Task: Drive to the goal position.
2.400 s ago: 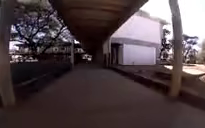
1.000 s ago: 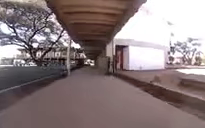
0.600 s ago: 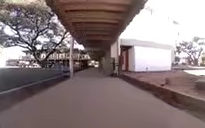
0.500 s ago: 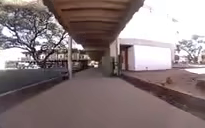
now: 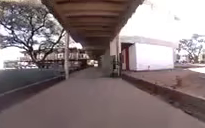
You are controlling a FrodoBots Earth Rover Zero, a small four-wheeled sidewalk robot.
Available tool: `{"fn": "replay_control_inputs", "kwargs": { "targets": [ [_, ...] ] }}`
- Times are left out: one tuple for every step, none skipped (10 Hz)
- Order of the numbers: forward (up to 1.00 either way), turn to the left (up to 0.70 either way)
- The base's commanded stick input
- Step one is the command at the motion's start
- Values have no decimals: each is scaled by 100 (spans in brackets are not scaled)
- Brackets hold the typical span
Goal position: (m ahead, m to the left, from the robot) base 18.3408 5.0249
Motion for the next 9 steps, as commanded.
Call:
{"fn": "replay_control_inputs", "kwargs": {
  "targets": [
    [100,1],
    [100,1],
    [100,1],
    [100,1],
    [100,6],
    [100,17],
    [100,28],
    [100,30],
    [100,18]
  ]
}}
